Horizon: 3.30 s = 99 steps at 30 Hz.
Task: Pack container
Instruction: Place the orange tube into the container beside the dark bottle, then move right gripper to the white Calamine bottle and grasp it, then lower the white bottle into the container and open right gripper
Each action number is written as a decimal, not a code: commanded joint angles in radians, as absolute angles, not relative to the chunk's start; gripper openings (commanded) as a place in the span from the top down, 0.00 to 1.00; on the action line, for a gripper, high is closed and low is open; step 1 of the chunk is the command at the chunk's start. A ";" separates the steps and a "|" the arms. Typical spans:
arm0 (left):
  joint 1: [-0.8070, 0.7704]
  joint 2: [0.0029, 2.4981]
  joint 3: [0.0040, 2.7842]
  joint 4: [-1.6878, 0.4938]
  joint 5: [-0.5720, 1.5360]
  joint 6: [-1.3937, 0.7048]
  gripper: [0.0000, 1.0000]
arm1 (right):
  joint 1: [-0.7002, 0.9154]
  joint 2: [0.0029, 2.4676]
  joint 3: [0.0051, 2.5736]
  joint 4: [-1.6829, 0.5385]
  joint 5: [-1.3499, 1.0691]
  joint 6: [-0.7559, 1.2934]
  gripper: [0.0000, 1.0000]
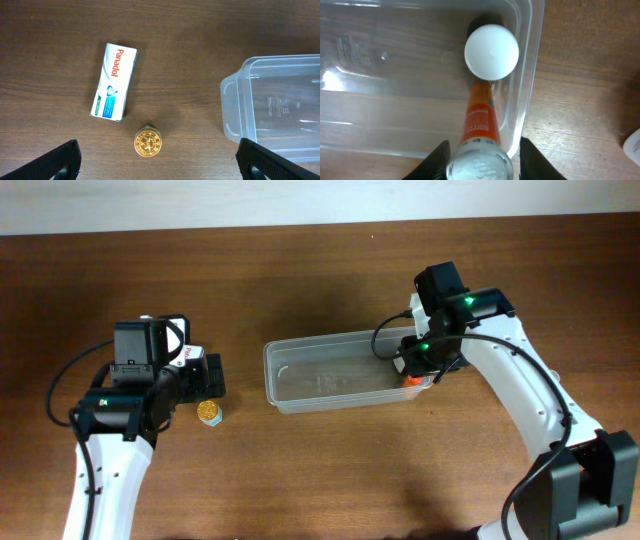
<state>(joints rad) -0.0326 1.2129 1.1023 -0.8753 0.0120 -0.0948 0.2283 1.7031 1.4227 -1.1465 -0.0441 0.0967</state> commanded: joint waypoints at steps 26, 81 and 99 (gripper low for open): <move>-0.036 1.214 1.124 -0.876 0.023 -0.100 0.00 | -0.414 1.692 1.518 -1.275 0.078 0.207 0.33; -0.036 1.214 1.124 -0.877 0.023 -0.100 0.00 | 0.298 1.550 1.788 -1.275 0.027 0.141 0.85; -0.036 1.214 1.124 -0.876 0.023 -0.100 0.00 | 0.334 1.927 1.783 -1.211 0.027 0.163 0.89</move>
